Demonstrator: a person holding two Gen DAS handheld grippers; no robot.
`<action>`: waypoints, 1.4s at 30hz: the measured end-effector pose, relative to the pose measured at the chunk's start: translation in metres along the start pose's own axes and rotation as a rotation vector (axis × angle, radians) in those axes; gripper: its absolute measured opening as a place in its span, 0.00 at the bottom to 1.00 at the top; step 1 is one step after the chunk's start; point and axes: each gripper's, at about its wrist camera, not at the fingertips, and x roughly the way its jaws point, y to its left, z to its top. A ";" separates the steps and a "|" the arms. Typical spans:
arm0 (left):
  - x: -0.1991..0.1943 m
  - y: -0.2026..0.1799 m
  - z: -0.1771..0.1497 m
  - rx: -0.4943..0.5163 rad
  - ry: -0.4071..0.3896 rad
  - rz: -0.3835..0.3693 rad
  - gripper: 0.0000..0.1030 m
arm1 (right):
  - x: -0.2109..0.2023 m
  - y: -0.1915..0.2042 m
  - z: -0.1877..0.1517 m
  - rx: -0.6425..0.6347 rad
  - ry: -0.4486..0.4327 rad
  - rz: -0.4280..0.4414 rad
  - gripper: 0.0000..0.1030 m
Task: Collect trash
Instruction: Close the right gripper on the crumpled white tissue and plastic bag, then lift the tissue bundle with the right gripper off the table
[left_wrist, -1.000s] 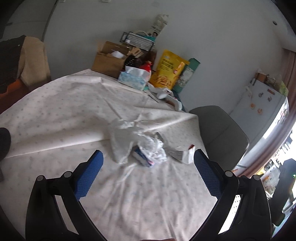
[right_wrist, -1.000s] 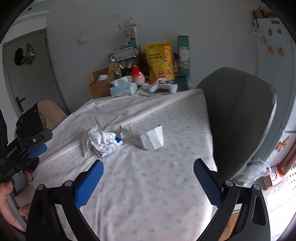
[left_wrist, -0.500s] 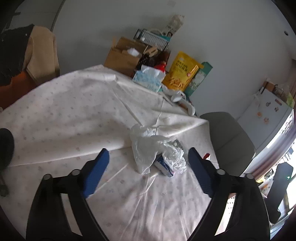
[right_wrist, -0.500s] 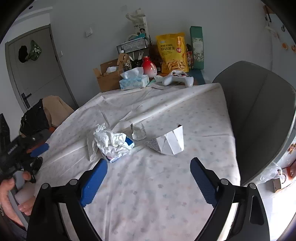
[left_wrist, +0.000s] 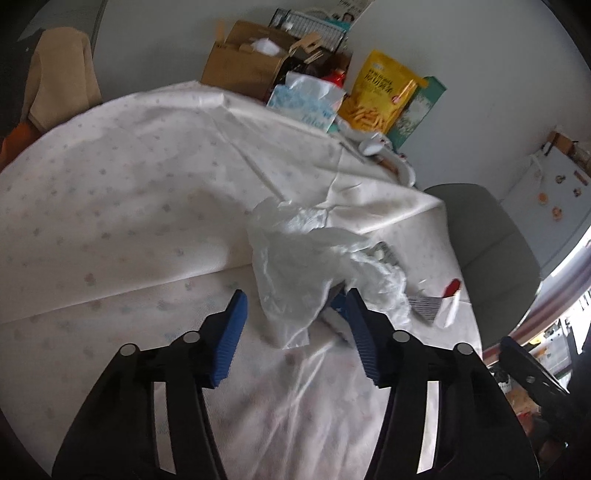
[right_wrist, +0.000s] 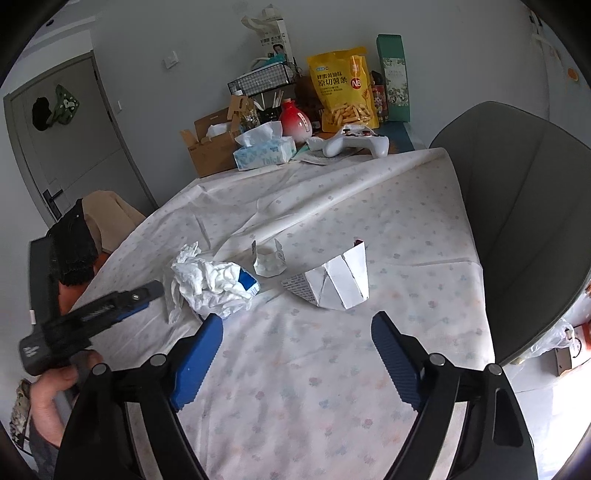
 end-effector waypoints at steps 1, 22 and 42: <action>0.005 0.002 0.000 -0.006 0.009 0.007 0.46 | 0.000 0.000 0.000 -0.002 0.000 -0.001 0.79; -0.058 0.038 -0.006 -0.077 -0.087 -0.009 0.03 | 0.047 0.061 0.014 -0.139 0.089 0.069 0.65; -0.077 0.057 -0.014 -0.112 -0.124 0.027 0.03 | 0.100 0.083 0.012 -0.194 0.199 0.073 0.07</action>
